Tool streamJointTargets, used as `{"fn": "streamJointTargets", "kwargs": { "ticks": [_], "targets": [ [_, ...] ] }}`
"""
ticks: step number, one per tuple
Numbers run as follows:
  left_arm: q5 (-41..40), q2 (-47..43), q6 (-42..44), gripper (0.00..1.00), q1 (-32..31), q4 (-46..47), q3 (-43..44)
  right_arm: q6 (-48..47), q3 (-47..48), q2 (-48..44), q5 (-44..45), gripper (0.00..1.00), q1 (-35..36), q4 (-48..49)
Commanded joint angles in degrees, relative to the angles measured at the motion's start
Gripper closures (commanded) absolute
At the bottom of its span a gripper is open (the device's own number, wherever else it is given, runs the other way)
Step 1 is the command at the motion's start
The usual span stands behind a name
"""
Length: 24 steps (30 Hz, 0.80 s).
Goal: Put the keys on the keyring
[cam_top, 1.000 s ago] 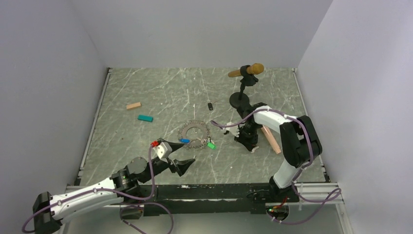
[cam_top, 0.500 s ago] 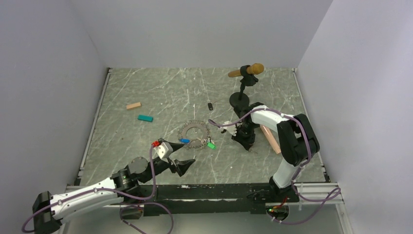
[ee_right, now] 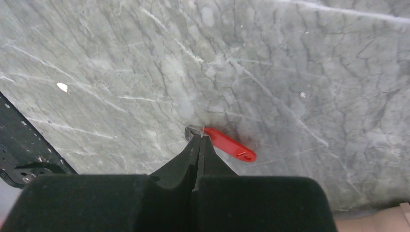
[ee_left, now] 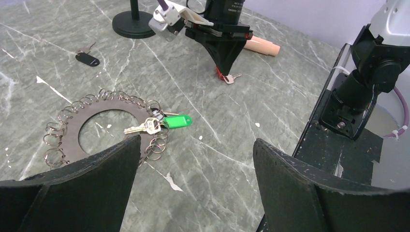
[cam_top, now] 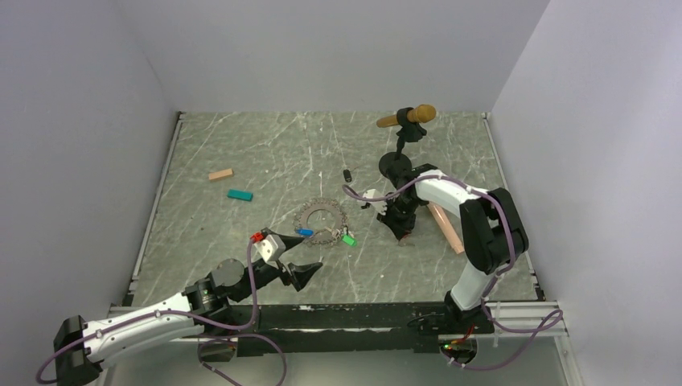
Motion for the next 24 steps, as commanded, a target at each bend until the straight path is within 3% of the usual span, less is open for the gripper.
{"fn": "streamJointTargets", "kwargs": {
  "ticks": [1, 13, 24],
  "targets": [
    [-0.57, -0.36, -0.91, 0.09, -0.28, 0.74, -0.31, 1.37, 2.44, 0.82, -3.39, 1.0, -0.97, 1.89],
    [-0.43, 0.25, -0.8, 0.09, -0.24, 1.56, -0.36, 2.67, 2.12, 2.5, -1.82, 0.95, -2.4, 3.72],
    [-0.35, 0.1, -0.72, 0.09, -0.24, 1.04, 0.16, 2.64, 2.19, 0.91, -2.73, 0.83, -3.24, 3.43]
  ]
}}
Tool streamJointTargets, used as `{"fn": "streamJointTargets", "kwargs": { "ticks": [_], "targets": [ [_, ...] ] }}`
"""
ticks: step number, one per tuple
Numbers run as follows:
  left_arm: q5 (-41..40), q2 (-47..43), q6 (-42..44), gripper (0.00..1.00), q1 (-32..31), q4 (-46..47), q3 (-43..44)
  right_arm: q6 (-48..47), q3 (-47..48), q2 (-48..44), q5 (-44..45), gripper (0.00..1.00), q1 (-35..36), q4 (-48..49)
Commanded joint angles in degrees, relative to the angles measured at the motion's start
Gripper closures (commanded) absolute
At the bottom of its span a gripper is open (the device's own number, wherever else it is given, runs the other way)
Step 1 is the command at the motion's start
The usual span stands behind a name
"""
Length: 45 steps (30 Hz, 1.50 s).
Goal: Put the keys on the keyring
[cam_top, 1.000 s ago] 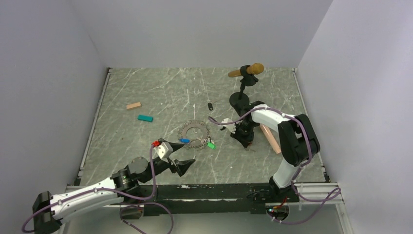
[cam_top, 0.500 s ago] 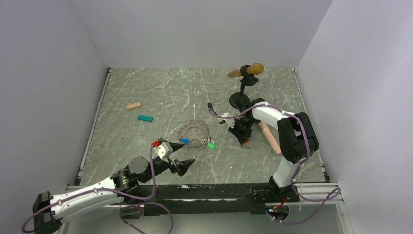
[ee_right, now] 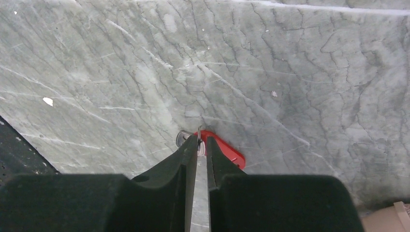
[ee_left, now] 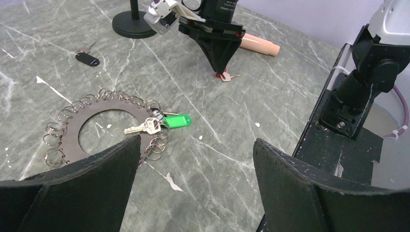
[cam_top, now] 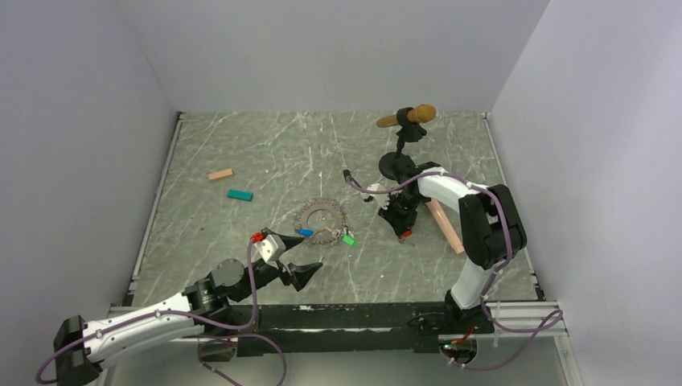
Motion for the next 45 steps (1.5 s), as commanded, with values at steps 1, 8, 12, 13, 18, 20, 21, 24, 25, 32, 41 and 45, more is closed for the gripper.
{"fn": "streamJointTargets", "kwargs": {
  "ticks": [1, 8, 12, 13, 18, 20, 21, 24, 25, 32, 41, 45],
  "targets": [
    [-0.38, 0.06, -0.81, 0.09, -0.24, 0.95, 0.21, 0.51, 1.07, -1.21, -1.19, 0.82, -0.78, 0.64],
    [-0.3, 0.44, -0.77, 0.09, -0.28, 1.05, 0.56, 0.69, 2.32, -4.26, -3.27, 0.71, -2.8, -0.12],
    [-0.67, 1.35, -1.26, 0.09, -0.24, 2.18, 0.57, 0.82, 4.38, -7.11, -6.95, 0.66, -5.04, -1.45],
    [-1.0, 1.83, -1.5, 0.08, -0.29, 2.64, 0.56, 0.93, 5.02, -7.8, -8.51, 0.65, -5.52, -1.98],
    [-6.42, 4.95, -5.65, 0.03, -0.27, 2.21, 1.95, 1.04, 7.35, -11.89, -20.5, 0.63, -6.82, -3.7],
    [-9.27, 6.25, -8.2, 0.01, -0.17, -0.45, 3.58, 1.25, 7.63, -14.0, -25.18, 0.62, -7.08, -3.46],
    [-10.37, 6.93, -9.58, 0.01, 0.04, -2.36, 4.66, 1.66, 7.63, -15.26, -27.6, 0.62, -7.45, -2.86],
    [-10.92, 9.34, -14.1, 0.0, 2.66, -9.77, 8.47, 5.48, 6.01, -19.99, -34.44, 0.51, -8.99, 2.33],
    [-9.79, 10.18, -15.52, 0.01, 4.37, -11.89, 9.75, 7.98, 4.17, -21.15, -37.5, 0.39, -9.93, 5.39],
    [11.32, 19.71, -22.19, 0.0, 24.76, -21.25, 16.95, 11.55, -0.89, -17.71, -56.87, 0.08, -11.33, 8.48],
    [17.68, 41.62, -17.98, 0.01, 32.69, -30.25, 31.77, 8.68, -0.71, -22.39, -47.05, 0.08, -11.86, 6.57],
    [17.3, 51.77, -13.91, 0.06, 33.62, -36.8, 40.26, 8.16, -0.41, -23.62, -46.53, 0.08, -12.01, 5.85]
  ]
}}
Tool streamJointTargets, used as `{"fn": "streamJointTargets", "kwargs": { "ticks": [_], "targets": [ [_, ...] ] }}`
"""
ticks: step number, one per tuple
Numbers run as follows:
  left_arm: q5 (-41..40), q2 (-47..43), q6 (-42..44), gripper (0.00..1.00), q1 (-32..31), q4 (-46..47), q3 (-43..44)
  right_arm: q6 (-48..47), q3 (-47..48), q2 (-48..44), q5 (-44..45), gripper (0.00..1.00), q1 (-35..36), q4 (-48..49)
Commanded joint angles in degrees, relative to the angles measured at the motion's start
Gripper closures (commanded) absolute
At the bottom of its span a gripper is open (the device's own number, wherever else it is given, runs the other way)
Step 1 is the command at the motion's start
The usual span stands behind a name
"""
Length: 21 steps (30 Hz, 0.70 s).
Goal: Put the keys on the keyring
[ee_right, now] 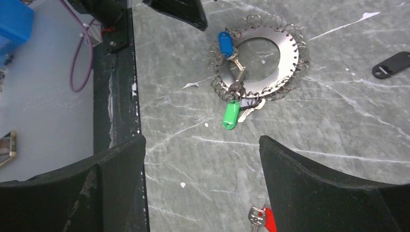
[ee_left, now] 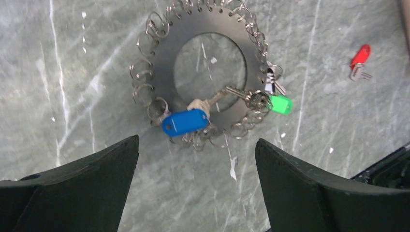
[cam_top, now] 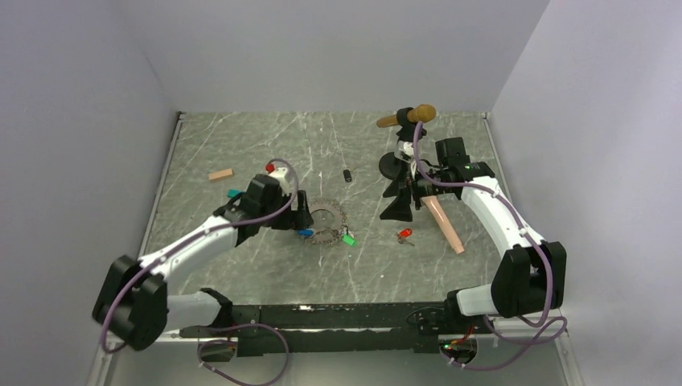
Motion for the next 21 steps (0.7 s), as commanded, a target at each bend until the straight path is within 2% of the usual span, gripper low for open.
{"fn": "streamJointTargets", "kwargs": {
  "ticks": [1, 2, 5, 7, 14, 16, 21],
  "targets": [
    [2.11, 9.07, 5.52, 0.1, 1.19, -7.48, 9.06, -2.35, 0.59, -2.6, 0.4, 0.08, -0.37, -0.24],
    [2.19, 10.86, 6.77, 0.12, 1.58, -8.16, 10.43, -2.42, 0.56, -2.83, 0.43, 0.08, -0.36, -0.27],
    [4.43, 15.85, 11.1, 0.35, 4.21, -11.55, 16.2, -3.46, 0.51, -3.08, -0.19, 0.06, -0.23, -0.94],
    [5.1, 19.18, 13.5, 0.43, 5.77, -14.61, 19.8, -3.96, 0.5, -3.16, -0.57, 0.06, -0.03, -1.28],
    [6.04, 24.3, 19.4, 0.47, 9.23, -16.15, 22.05, -4.84, 0.65, -2.98, -0.67, 0.06, 0.08, -1.94],
    [8.36, 25.38, 19.87, 0.52, 10.21, -15.45, 22.19, -5.04, 0.69, -2.83, -0.64, 0.06, 0.16, -2.15],
    [13.38, 27.66, 19.66, 0.54, 11.78, -13.13, 21.62, -5.25, 0.69, -2.34, -0.41, 0.06, 0.26, -2.2]
  ]
}}
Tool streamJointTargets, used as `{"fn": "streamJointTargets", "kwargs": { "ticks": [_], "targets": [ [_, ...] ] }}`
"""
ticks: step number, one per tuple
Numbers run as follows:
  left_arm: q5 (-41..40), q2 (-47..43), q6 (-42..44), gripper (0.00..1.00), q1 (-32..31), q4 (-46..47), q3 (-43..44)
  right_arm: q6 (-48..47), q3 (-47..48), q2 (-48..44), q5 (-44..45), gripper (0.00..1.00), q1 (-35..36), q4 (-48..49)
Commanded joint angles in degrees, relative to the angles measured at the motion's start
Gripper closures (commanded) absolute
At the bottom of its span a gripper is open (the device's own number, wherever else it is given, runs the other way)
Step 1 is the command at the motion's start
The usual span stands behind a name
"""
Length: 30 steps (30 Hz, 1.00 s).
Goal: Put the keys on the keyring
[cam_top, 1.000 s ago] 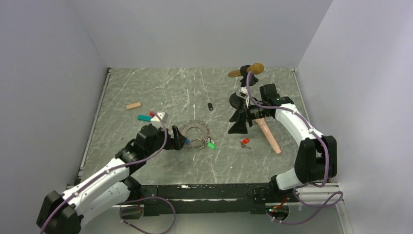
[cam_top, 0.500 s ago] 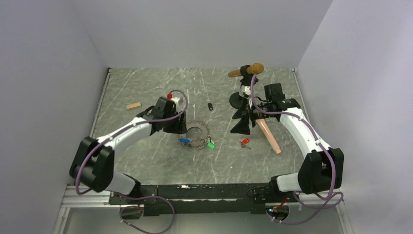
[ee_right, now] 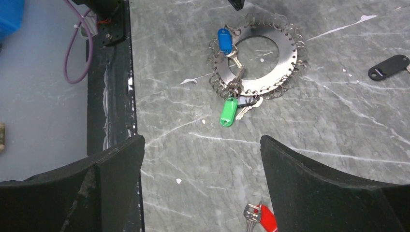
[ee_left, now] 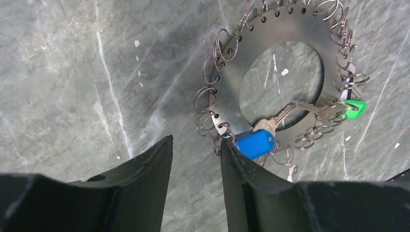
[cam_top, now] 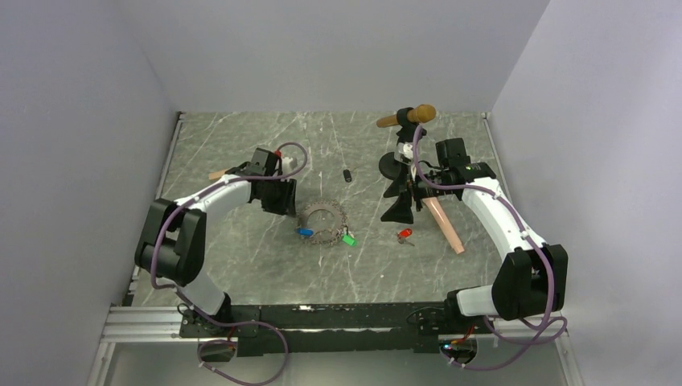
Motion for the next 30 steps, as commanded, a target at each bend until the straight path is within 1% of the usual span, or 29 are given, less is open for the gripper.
{"fn": "streamJointTargets", "kwargs": {
  "ticks": [1, 4, 7, 10, 17, 22, 30],
  "targets": [
    [6.08, 1.51, 1.62, 0.54, 1.22, 1.84, 0.76, -1.96, 0.7, -0.53, -1.26, 0.06, 0.21, -0.45],
    [8.45, 2.24, 0.53, 0.55, 2.0, 4.01, -0.78, -2.21, 0.78, -0.53, -1.43, 0.06, 0.26, -0.75],
    [10.94, 3.23, -0.59, 0.59, 2.81, 6.16, -1.88, -2.22, 0.7, -0.44, -1.36, 0.05, 0.46, -0.74],
    [11.86, 4.02, -1.18, 0.6, 3.16, 7.31, -2.33, -2.35, 0.84, -0.29, -1.28, 0.06, 0.46, -0.93],
    [11.4, 5.71, -1.13, 0.61, 3.35, 6.05, -1.65, -2.39, 0.86, -0.24, -1.37, 0.05, 0.56, -0.98],
    [11.17, 5.99, -1.22, 0.64, 3.32, 5.82, -1.45, -2.48, 0.95, -0.3, -1.26, 0.05, 0.57, -1.06],
    [10.04, 4.53, -1.39, 0.64, 3.35, 5.84, -1.76, -2.51, 0.95, -0.29, -1.25, 0.06, 0.54, -1.1]
  ]
}}
